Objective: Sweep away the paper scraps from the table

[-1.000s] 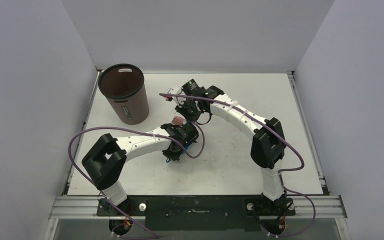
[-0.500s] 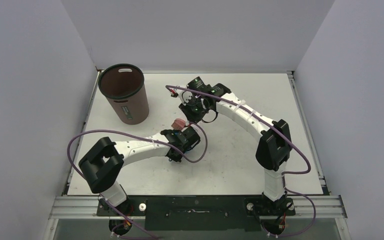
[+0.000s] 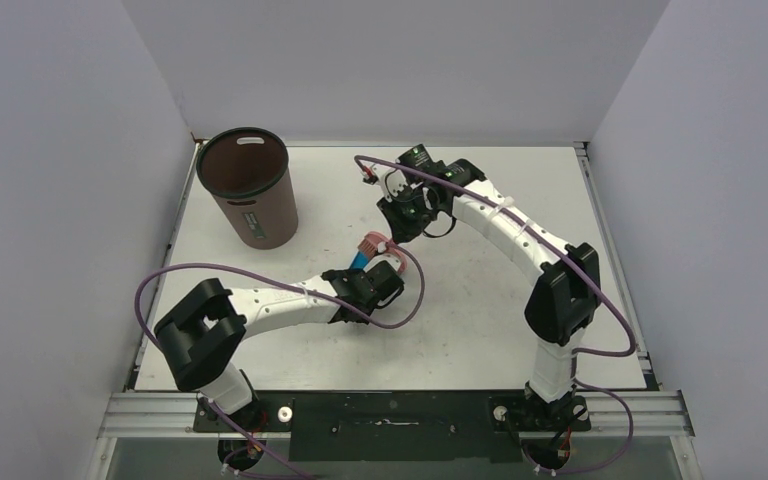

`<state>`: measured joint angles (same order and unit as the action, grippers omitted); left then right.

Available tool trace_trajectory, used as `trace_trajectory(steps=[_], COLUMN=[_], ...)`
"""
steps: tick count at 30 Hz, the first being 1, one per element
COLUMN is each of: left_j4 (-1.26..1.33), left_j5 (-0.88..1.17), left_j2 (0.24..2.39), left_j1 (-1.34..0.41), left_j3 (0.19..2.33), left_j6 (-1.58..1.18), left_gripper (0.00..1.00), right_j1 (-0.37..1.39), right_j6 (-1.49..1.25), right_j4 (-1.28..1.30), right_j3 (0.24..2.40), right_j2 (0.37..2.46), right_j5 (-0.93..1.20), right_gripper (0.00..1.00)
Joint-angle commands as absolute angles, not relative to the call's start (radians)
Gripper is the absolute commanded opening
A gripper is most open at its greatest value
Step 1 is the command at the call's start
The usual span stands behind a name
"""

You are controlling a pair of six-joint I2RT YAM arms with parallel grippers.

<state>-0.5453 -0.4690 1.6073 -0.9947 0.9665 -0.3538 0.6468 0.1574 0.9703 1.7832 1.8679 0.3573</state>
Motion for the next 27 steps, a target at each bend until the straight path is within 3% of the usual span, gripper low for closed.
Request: trace_trajectory(steps=[1,18,27], left_j4=[-0.459,-0.411,-0.416], left_j5=[-0.519,-0.538,-0.536], left_j2=[1.562,1.535,1.510], left_j1=[-1.007,-1.032,-1.039], left_j3=[0.966,0.939,0.929], left_j6=[-0.348,-0.339,-0.344], left_gripper=[0.00,0.00,0.00], right_j1=[0.641,0.573,0.326], right_j6=[0.160,0.148,0.137], right_j4=[0.967,0.994,0.862], right_j3=[1.789,1.806,1.666], right_j2=[1.758,1.721,1.609], right_j5=[0.363,0.303,0.373], right_gripper=[0.05,0.05,0.05])
